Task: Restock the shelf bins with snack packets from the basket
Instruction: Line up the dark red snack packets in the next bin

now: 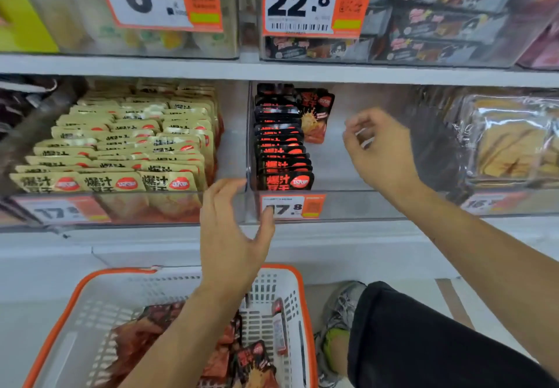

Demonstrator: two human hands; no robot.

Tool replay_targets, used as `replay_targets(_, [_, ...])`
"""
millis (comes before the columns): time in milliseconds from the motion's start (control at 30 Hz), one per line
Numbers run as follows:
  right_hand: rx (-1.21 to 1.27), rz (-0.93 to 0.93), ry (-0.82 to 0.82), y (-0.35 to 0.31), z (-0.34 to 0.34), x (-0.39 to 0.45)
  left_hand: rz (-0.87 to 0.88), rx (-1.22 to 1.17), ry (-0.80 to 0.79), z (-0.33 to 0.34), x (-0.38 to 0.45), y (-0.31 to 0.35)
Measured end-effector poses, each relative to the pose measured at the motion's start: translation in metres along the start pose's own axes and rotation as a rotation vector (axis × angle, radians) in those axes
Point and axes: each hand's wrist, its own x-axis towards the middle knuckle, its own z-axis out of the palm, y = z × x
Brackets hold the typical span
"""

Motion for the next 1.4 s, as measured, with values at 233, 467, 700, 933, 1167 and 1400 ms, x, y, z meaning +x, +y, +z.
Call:
replay_targets(233, [-0.022,-0.061,-1.002,-0.021,0.074,-0.191,-0.479,0.291,-0.631,-0.02,-0.169,-0.116])
replay_targets(467, [-0.231,0.337,-1.386,0.038,0.206,-0.305,-0.818,0.513,-1.115,-0.053,-0.274,-0.183])
replay_targets(700, [-0.34,0.517,-1.328,0.094,0.234,-0.38,-0.835,0.559,-1.298,-0.048,-0.289,-0.204])
replay_targets(933, [-0.422,0.402,-1.337,0.088,0.239,-0.383,-0.973,0.463,-1.307,-0.04,-0.291,-0.206])
replay_targets(1167, [-0.234,0.326,-1.327,0.056,0.207,-0.335,-1.001,0.24,-0.956,-0.039,-0.273,-0.184])
replay_targets(1400, [-0.012,0.28,-1.175,0.003,0.147,-0.234,-0.856,-0.137,-0.701,-0.04,-0.195,-0.131])
